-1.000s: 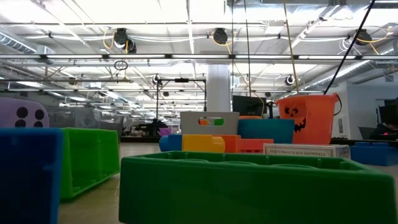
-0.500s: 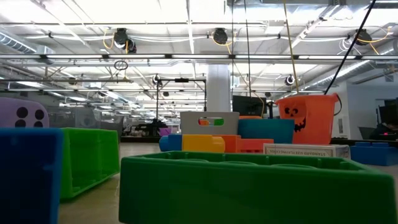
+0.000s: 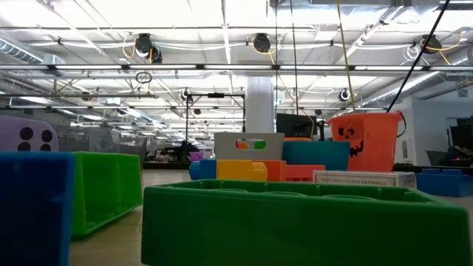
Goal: Pick & Place Toys
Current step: Put the blue game piece into the gray bin
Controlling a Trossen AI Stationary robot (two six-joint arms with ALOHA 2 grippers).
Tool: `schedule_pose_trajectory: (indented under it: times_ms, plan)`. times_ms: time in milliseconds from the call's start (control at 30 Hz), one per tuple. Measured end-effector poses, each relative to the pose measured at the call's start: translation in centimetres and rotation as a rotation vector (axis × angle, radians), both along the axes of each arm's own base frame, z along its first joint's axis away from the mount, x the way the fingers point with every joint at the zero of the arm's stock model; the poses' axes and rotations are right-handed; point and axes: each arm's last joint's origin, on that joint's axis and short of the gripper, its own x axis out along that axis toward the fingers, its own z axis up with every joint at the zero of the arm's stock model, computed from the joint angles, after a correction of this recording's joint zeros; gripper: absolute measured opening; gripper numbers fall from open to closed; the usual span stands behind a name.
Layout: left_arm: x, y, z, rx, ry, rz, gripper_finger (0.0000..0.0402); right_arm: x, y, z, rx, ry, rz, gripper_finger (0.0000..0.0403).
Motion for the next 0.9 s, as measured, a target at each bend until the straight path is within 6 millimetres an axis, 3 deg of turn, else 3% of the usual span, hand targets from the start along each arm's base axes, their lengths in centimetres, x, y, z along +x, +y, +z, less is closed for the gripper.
schedule_pose_trajectory:
  times_ms: [233,400,567,733,900]
  plan:
    - [0.0,0.0,0.0,0.000,0.000,0.000,0.0232,-1.5,1.9,-0.8,-0.149,0.035,0.075,0.0201]
    - [0.0,0.0,0.0,0.000,0.000,0.000,0.0232,-3.5,3.0,-3.3,-0.274,0.277,0.096,0.0201]
    - [0.0,0.0,0.0,0.000,0.000,0.000,0.0232,-4.8,2.7,-5.6,-0.331,0.549,0.067,0.0201]
    - [0.0,0.0,0.0,0.000,0.000,0.001,0.0232,-4.8,2.4,-7.4,-0.298,0.717,-0.016,0.0201]
    - [0.0,0.0,0.0,0.000,0.000,0.000,0.0232,-4.2,2.5,-9.3,-0.194,0.744,-0.010,0.0201]
